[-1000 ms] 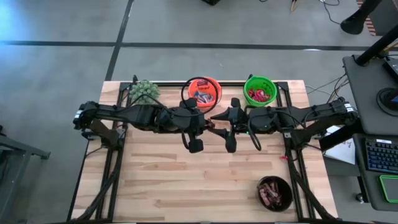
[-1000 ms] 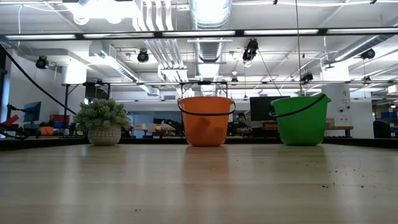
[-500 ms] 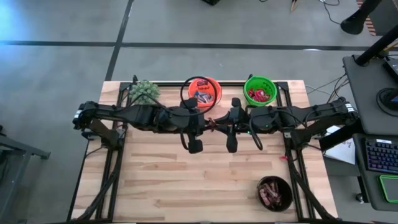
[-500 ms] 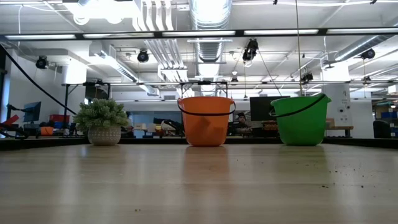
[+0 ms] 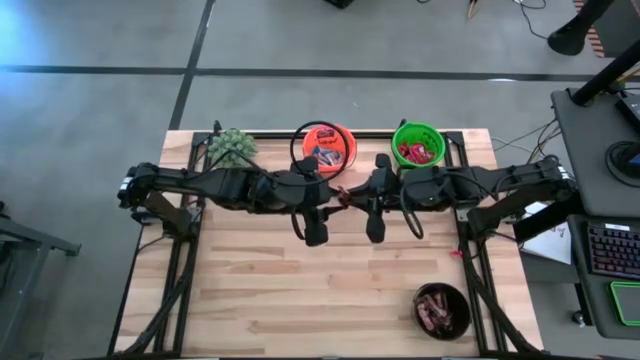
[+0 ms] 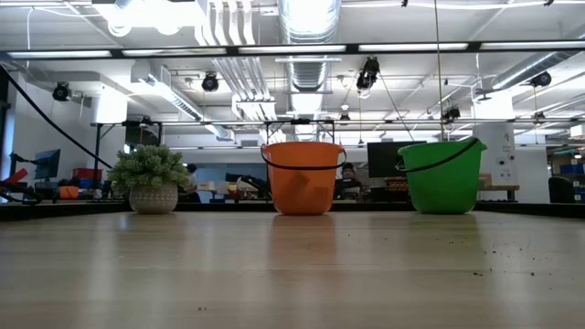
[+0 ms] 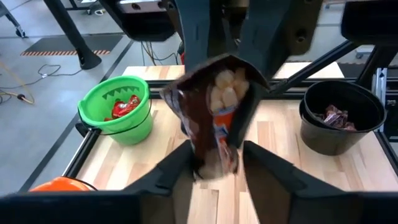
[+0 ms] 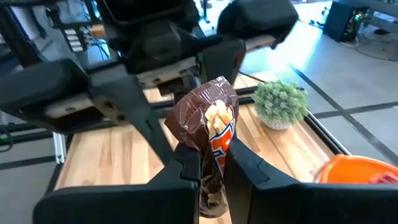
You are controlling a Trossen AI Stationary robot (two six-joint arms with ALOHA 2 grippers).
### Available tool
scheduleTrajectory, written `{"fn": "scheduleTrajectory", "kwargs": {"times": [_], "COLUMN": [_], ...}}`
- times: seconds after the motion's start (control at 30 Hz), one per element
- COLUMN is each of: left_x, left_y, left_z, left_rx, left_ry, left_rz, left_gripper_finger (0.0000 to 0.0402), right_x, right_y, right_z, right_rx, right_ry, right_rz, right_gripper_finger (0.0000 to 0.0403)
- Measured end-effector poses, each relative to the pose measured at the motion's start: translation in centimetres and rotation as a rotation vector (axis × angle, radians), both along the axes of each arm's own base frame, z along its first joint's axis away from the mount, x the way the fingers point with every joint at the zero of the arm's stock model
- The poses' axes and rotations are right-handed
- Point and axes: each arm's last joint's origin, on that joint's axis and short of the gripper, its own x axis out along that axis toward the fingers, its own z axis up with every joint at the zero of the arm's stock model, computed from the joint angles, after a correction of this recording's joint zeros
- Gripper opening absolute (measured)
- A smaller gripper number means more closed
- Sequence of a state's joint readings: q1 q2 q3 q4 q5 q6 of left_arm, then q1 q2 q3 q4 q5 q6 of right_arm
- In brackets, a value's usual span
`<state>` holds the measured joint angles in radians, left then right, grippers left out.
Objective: Organize candy in baskets
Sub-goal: Put the brown chocolate bar into the black bucket
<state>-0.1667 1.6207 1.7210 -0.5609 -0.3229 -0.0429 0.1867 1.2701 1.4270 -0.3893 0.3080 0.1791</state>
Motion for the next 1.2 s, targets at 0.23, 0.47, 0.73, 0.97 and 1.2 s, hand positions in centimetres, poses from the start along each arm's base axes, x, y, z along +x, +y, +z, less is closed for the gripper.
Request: {"fn": "scheduleTrajectory", "kwargs": {"times": [0.23, 0.47, 0.73, 0.97, 1.2], "left_x": [-0.3, -0.7, -0.9, -1.2, -1.5], "left_y": [0.1, 0.1, 0.2, 0.2, 0.3], "left_z": [-0.2, -0.7, -0.9, -1.3, -1.7], "left_rx": [0.014, 0.028, 0.034, 0.042, 0.044], "left_ry": [0.032, 0.101, 0.134, 0.181, 0.235], "left_rz": [0.001, 0.003, 0.003, 0.003, 0.007], "left_gripper_finger": [0.0167, 0.0166, 0.0162, 0.0162, 0.0162], "right_x": [-1.2, -2.7, -4.4, -6.0, -8.6], "right_y": [-0.2, 0.5, 2.4, 5.2, 9.0], "right_z": [0.1, -1.1, -2.5, -2.9, -3.3], "right_rx": [0.038, 0.153, 0.341, 0.511, 0.660], "right_ry": [0.150, 0.355, 0.546, 0.667, 0.820], "right_rz": [-0.033, -0.069, -0.075, -0.041, 0.001], "right_gripper_finger": [0.0022, 0.0022, 0.0022, 0.0022, 0.0022]}}
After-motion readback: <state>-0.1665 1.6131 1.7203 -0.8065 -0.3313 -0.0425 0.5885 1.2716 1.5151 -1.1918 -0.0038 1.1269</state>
